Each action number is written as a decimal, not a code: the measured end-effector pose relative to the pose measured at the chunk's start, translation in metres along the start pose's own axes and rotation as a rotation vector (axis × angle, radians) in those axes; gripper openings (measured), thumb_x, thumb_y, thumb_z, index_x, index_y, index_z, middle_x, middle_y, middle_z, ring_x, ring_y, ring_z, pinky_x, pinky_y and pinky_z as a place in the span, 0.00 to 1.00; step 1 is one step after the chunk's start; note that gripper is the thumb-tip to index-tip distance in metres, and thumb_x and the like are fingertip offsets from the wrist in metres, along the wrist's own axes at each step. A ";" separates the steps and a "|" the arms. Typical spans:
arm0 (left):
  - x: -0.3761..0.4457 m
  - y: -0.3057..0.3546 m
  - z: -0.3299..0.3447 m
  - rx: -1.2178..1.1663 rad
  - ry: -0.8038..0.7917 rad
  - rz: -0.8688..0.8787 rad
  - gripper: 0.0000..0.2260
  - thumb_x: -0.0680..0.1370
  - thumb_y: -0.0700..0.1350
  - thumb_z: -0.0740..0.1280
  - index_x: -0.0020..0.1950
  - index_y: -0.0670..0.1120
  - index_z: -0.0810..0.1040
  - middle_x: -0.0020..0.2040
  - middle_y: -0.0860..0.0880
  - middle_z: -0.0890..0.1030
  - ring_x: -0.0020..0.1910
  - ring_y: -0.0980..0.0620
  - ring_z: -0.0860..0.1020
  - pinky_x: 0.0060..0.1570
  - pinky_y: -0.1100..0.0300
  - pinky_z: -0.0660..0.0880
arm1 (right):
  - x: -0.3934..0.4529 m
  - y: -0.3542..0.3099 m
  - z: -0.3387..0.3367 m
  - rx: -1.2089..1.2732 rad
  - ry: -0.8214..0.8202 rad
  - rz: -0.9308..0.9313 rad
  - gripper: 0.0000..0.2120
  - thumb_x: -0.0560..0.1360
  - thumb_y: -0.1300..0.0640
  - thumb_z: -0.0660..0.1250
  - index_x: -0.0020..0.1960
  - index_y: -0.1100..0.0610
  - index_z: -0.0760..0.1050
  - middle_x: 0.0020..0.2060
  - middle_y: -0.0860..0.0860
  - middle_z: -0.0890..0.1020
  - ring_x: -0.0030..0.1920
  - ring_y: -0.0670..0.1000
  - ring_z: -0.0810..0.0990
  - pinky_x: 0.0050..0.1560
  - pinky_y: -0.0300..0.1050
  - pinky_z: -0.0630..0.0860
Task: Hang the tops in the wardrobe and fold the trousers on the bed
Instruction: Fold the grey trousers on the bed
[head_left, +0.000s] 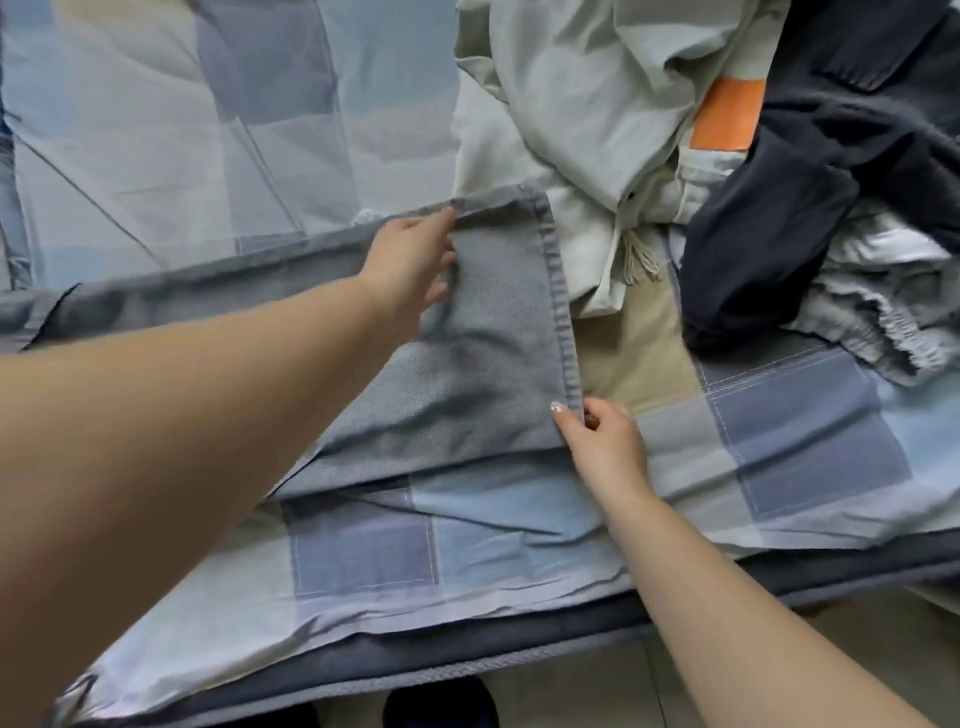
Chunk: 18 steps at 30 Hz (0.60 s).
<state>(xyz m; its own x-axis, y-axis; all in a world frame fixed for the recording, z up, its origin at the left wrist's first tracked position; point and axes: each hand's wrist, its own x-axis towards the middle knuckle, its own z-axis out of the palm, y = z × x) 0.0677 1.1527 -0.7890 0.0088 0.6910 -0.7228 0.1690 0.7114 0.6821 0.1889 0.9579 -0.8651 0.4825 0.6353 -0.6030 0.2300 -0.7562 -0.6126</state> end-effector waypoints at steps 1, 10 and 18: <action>-0.002 -0.011 -0.009 -0.002 0.022 0.011 0.04 0.79 0.50 0.63 0.45 0.51 0.74 0.45 0.54 0.79 0.48 0.58 0.79 0.48 0.59 0.74 | 0.002 0.000 0.000 0.005 0.033 -0.051 0.09 0.75 0.50 0.68 0.38 0.54 0.75 0.43 0.52 0.76 0.44 0.51 0.72 0.42 0.40 0.63; -0.078 -0.172 -0.122 0.062 0.057 -0.563 0.08 0.81 0.49 0.62 0.47 0.47 0.74 0.48 0.49 0.82 0.46 0.55 0.81 0.42 0.60 0.72 | 0.013 0.007 0.004 0.307 -0.136 0.013 0.05 0.73 0.58 0.71 0.43 0.49 0.77 0.41 0.44 0.83 0.45 0.48 0.81 0.48 0.42 0.77; -0.121 -0.211 -0.156 -0.088 0.156 -0.668 0.04 0.80 0.46 0.64 0.47 0.47 0.75 0.42 0.49 0.83 0.38 0.54 0.81 0.40 0.59 0.72 | 0.000 0.008 0.008 0.932 0.109 0.344 0.09 0.75 0.62 0.68 0.52 0.52 0.73 0.46 0.48 0.82 0.48 0.48 0.80 0.45 0.46 0.77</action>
<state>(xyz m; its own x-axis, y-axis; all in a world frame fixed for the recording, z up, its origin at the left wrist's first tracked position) -0.1230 0.9390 -0.8277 -0.2120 0.1071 -0.9714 0.0085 0.9941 0.1078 0.1837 0.9531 -0.8744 0.4841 0.3513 -0.8014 -0.6690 -0.4416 -0.5978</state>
